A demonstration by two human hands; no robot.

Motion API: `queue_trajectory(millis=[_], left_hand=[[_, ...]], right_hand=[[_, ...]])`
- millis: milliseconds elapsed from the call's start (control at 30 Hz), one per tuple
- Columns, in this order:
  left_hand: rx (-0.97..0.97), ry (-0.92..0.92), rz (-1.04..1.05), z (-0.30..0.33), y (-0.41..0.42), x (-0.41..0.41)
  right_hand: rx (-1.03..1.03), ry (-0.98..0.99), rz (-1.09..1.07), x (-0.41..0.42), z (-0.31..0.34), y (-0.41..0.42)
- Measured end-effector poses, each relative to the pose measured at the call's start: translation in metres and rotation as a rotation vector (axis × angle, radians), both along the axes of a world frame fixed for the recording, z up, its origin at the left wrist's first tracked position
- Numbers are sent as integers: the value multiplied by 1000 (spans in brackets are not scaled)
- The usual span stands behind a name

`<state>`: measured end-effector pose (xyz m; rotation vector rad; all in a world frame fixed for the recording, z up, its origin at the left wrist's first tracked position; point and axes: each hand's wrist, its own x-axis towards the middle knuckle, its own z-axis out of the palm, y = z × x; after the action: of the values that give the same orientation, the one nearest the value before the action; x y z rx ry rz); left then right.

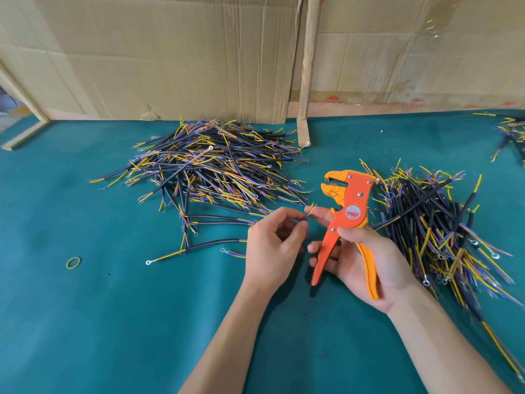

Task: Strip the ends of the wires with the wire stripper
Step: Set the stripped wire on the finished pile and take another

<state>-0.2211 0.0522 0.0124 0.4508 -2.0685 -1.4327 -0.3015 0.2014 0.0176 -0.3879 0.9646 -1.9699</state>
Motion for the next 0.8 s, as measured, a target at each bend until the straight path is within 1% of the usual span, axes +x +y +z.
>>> queue_trajectory(millis=[267, 467, 667, 800], left_hand=[[48, -10, -29, -1, -3, 0], [82, -16, -7, 0, -5, -2], [45, -26, 41, -2, -3, -5], [97, 77, 80, -2, -2, -3]], right_hand=[[-16, -20, -7, 0, 1, 0], [-14, -24, -36, 1, 3, 0], [9, -20, -40, 2, 3, 0], [15, -29, -32, 3, 6, 0]])
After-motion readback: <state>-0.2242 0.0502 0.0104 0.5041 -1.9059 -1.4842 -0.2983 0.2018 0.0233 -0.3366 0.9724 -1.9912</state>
